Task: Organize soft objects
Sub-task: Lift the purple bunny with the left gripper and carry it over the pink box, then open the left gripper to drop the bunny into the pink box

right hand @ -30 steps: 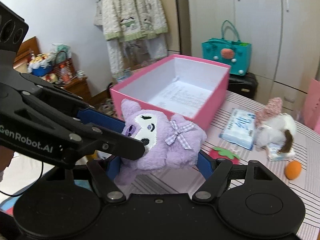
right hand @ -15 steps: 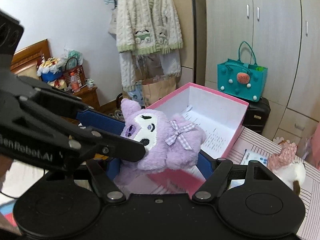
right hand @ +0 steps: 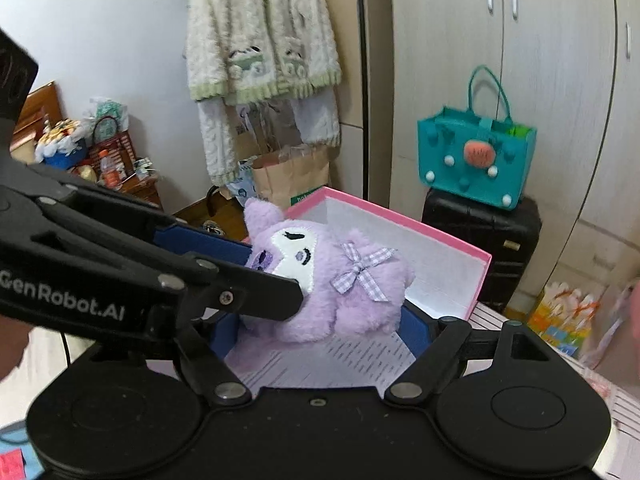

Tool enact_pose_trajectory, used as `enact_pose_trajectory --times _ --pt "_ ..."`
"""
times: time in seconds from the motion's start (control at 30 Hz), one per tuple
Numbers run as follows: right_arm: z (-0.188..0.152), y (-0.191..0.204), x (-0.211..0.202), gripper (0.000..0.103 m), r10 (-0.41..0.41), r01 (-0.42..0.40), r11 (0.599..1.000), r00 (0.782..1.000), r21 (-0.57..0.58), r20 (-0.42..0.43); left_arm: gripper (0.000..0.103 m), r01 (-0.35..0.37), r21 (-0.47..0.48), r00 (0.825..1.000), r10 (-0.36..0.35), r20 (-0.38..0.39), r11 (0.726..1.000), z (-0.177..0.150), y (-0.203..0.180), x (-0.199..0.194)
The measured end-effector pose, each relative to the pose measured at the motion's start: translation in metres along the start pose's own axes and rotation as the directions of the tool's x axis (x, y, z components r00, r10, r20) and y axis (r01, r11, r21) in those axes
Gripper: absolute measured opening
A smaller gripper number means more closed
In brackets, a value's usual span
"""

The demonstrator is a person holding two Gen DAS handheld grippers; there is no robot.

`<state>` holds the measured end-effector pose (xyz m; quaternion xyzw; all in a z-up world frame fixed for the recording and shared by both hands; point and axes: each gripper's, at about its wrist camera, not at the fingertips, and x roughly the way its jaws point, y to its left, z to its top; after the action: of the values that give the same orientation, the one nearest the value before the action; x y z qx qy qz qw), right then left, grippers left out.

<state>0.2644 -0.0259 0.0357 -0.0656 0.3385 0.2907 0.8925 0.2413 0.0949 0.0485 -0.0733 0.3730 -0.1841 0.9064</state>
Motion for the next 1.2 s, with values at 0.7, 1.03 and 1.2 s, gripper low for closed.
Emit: enact_pose_trajectory --times 0.7,1.03,1.2 --pt "0.014 -0.018 0.106 0.091 -0.18 0.141 0.974 0.956 -0.177 -0.232 0.038 -0.008 -0.24 0.983 -0.036 -0.178 0.971 0.011 0.071 0.116" --pt "0.003 -0.031 0.056 0.09 -0.127 0.118 0.989 0.988 -0.092 -0.092 0.038 -0.047 -0.108 0.993 0.035 -0.11 0.993 0.006 0.058 0.084" --pt "-0.01 -0.025 0.017 0.09 -0.068 0.069 0.993 0.998 -0.094 0.011 0.042 -0.056 0.015 0.993 0.057 -0.105 0.998 0.003 0.038 0.054"
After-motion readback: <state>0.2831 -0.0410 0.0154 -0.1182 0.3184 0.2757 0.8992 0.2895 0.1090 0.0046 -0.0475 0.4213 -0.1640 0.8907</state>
